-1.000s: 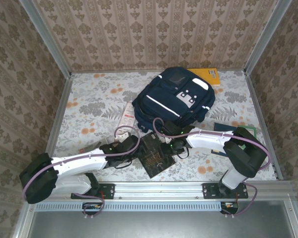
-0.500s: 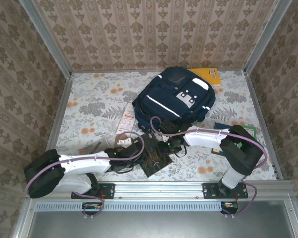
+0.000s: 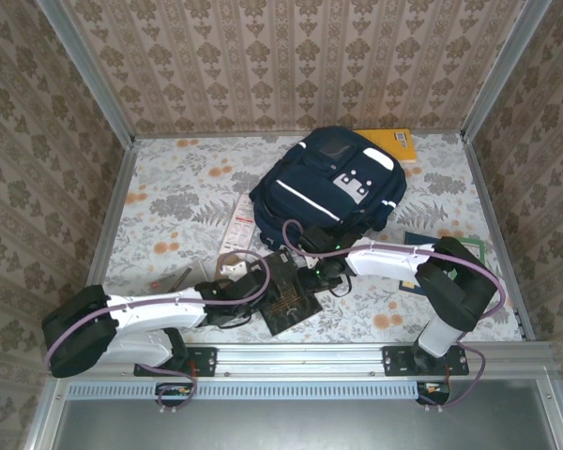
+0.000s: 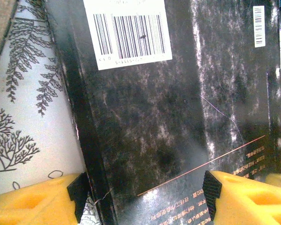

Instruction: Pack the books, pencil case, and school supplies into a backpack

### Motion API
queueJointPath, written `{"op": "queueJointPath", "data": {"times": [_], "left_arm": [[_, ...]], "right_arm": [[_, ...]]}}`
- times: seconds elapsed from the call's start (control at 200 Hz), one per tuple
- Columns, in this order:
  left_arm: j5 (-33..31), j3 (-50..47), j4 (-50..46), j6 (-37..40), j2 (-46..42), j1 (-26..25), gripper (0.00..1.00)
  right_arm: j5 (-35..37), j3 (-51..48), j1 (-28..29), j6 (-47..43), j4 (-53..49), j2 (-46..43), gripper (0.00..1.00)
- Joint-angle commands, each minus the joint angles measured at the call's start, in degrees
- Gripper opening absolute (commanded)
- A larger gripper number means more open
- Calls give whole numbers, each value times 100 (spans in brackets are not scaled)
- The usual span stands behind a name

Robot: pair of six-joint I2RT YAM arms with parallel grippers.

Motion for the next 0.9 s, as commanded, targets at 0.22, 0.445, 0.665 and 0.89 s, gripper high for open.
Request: {"op": "queueJointPath", "data": {"times": [0.22, 0.445, 0.665, 0.89], "left_arm": [[134, -718, 1872, -241, -98, -11, 70], [71, -774, 2654, 603, -733, -11, 69], [-51, -919, 2507, 829, -1546, -11, 66], [59, -1058, 2527, 645, -1670, -11, 58]], "right_arm": [[-882, 7, -7, 21, 513, 274, 48], [-1106, 42, -10, 89, 566, 197, 48], [-1069, 86, -19, 113, 507, 131, 48], [-1014, 99, -21, 118, 462, 91, 48]]}}
